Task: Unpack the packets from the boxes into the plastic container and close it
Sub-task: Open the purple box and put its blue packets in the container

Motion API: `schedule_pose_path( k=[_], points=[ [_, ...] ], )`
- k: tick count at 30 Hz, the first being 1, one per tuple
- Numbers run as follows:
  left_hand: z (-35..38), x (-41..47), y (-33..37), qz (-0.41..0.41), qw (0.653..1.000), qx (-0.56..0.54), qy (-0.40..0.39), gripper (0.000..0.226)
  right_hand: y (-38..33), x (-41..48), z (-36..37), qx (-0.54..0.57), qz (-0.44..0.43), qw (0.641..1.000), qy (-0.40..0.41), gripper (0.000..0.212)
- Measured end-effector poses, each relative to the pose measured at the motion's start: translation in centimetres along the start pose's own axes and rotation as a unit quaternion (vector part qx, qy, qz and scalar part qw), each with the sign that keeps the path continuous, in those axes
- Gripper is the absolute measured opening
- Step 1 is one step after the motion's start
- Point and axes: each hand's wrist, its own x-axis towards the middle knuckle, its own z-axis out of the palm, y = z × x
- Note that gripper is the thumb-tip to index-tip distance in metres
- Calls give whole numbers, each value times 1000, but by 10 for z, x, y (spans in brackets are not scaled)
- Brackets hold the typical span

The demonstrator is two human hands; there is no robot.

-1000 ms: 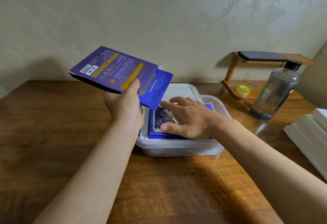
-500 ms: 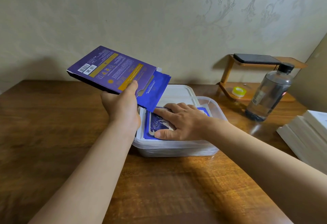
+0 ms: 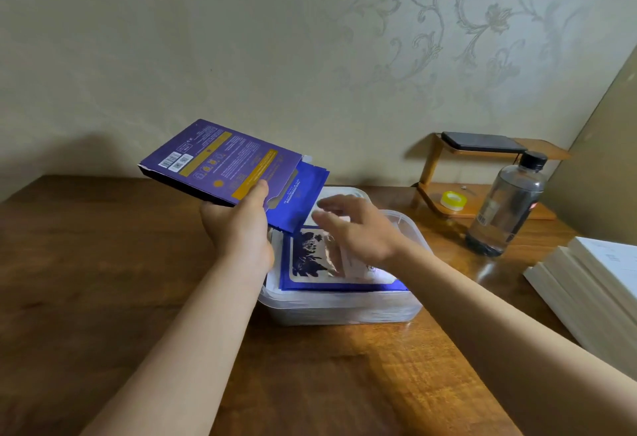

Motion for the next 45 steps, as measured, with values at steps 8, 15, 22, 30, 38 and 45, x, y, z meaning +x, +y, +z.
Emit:
schedule_pose_path(
  k=[8, 15, 22, 30, 38, 45],
  points=[
    [0, 3, 2, -20, 1000, -11, -10, 38, -36, 29, 7, 268, 181, 943, 72, 10],
    [4, -5, 6, -38, 999, -15, -22, 33, -40, 36, 18, 330, 213, 915, 91, 18],
    [-1, 3, 22, -89, 995, -47, 10, 34, -36, 36, 9, 390, 167, 901, 89, 26],
    [-7, 6, 23, -78, 997, -23, 17, 37, -28, 18, -25, 393, 136, 900, 127, 6],
    [-10, 6, 25, -76, 997, -15, 27, 41, -21, 2, -47, 367, 123, 912, 135, 25],
    [-10, 5, 25, -85, 996, -17, 31, 40, 4, -18, -55, 208, -25, 978, 17, 90]
  ],
)
